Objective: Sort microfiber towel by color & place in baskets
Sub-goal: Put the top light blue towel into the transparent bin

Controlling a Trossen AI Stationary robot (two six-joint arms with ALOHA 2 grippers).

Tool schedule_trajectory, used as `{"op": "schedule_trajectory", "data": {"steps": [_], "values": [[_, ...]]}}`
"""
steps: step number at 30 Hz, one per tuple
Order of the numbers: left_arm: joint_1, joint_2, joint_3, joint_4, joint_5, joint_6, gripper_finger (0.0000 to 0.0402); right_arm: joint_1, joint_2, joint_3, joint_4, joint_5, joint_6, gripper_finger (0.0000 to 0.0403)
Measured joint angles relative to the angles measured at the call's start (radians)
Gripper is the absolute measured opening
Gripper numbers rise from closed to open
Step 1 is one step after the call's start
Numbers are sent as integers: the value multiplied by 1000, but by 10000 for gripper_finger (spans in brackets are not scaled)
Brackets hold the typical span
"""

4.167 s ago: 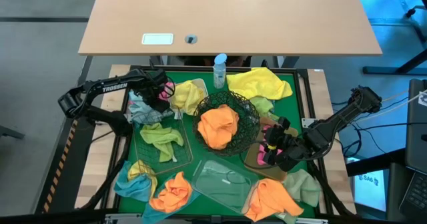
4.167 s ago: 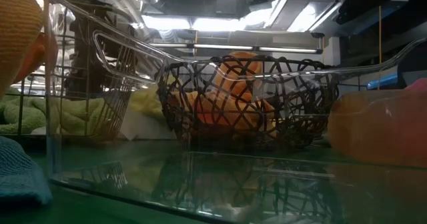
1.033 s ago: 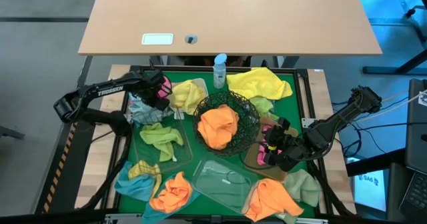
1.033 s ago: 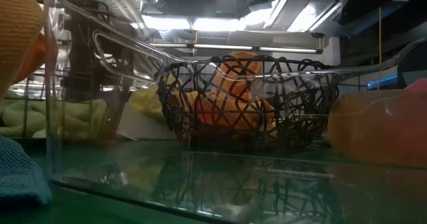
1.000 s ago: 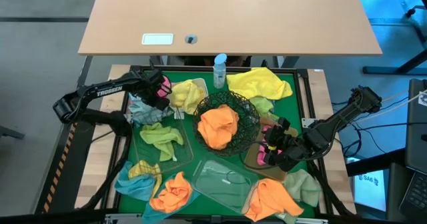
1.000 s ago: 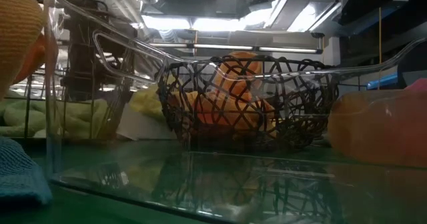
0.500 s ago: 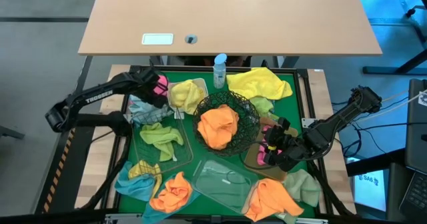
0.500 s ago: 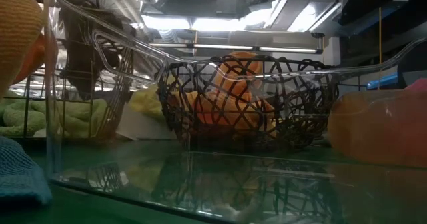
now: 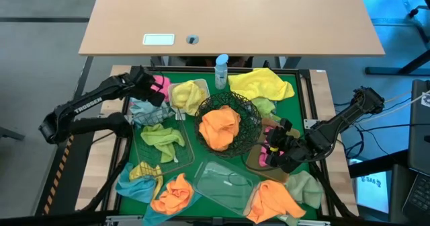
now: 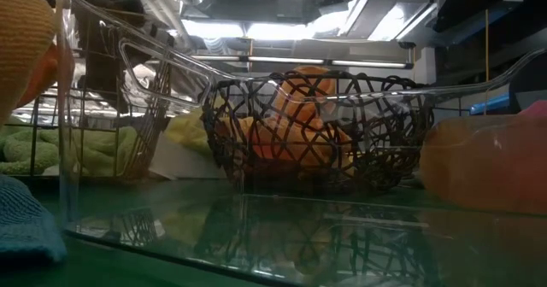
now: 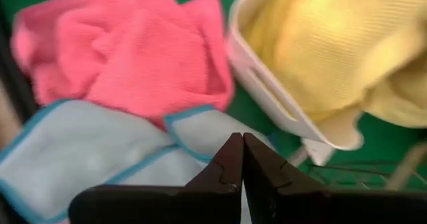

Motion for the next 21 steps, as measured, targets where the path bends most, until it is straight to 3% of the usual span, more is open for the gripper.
{"op": "schedule_trajectory", "data": {"steps": [5,15,21], "values": [[1,34,0,-7,-88,-5,16,0,0,0,0,0,0,202],[1,200,0,-7,-145,-5,120,0,0,0,-1,0,0,202],[20,316,0,-6,-203,-4,139,0,0,0,-1,0,0,202]]}}
